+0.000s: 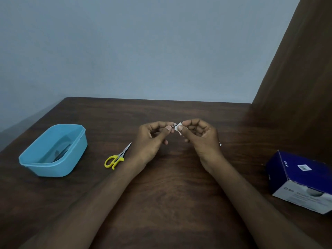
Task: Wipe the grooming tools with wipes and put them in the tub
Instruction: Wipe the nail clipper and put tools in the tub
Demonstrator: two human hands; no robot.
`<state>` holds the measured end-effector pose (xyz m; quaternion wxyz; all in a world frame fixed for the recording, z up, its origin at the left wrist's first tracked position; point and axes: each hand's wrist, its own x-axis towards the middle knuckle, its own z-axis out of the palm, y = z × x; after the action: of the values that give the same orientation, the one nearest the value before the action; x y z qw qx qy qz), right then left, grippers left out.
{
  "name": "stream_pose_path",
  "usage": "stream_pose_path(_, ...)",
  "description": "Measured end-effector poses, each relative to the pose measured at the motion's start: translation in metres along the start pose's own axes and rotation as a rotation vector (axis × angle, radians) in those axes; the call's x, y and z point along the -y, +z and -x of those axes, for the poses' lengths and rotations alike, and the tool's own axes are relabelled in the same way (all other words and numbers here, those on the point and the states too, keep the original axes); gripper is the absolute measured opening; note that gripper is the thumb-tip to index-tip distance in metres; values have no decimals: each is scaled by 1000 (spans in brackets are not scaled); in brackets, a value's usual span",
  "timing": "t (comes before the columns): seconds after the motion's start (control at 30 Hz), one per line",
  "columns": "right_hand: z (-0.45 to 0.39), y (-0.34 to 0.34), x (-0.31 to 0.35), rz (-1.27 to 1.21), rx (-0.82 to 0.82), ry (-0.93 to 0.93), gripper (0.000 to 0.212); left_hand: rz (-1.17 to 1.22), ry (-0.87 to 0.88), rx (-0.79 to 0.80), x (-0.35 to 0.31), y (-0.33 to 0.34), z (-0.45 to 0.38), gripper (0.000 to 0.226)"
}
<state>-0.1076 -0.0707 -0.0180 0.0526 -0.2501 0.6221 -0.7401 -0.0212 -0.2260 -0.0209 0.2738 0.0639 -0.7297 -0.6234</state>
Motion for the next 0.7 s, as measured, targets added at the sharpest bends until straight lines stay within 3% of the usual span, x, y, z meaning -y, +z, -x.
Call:
stream_pose_path(0.23, 3, 2, 2, -52, 14, 29, 15, -48, 18, 57, 0, -1, 2, 14)
stream_pose_path(0.43, 1, -2, 6, -209, 63, 130, 29, -2, -45, 10, -2, 0, 3, 11)
stream_pose_path(0.7, 3, 1, 13, -353, 77, 276, 27, -13, 50, 98, -1, -2, 2, 10)
